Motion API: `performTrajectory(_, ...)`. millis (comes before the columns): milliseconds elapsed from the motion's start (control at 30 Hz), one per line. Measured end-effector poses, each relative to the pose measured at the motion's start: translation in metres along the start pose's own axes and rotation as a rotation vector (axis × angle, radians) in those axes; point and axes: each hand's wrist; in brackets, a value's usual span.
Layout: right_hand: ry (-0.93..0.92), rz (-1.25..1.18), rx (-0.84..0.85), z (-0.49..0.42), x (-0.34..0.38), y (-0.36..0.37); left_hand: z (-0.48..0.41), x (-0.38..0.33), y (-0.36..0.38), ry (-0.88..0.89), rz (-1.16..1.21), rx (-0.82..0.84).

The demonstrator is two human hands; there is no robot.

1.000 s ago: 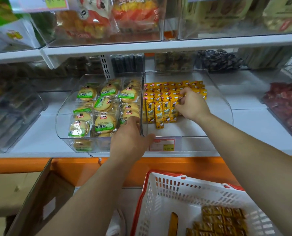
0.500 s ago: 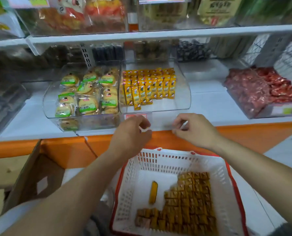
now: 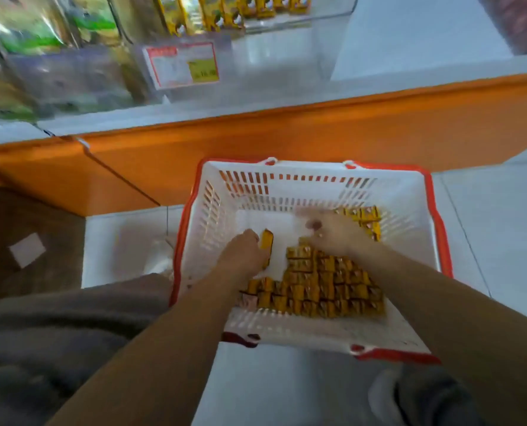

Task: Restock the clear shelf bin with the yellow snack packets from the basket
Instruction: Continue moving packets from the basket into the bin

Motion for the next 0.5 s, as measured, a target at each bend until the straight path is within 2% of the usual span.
performTrajectory(100, -0.063, 0.241, -0.008, -0.013, -0.014, 0.034, -0.034, 0.009, 0.029, -0.077, 0.065, -0.005)
performTrajectory(233, -0.162, 0.335, 0.026, -0.018, -0.020, 0.066, -0.071, 0.013, 0.052, -0.100, 0.128, -0.041)
performTrajectory(333, -0.181, 0.419, 0.132, -0.022, -0.020, 0.077, -0.090, 0.012, 0.063, -0.063, 0.077, -0.002)
performTrajectory(500, -0.142, 0.491, 0.283, -0.038, -0.015, 0.077, -0.103, 0.009, 0.072, 0.036, -0.079, -0.038)
Point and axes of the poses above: each hand's wrist, its own z-axis away from the middle knuckle, its own y-axis out of the palm, x = y × z, and after that the axes turned 11 degrees about -y, right-handed
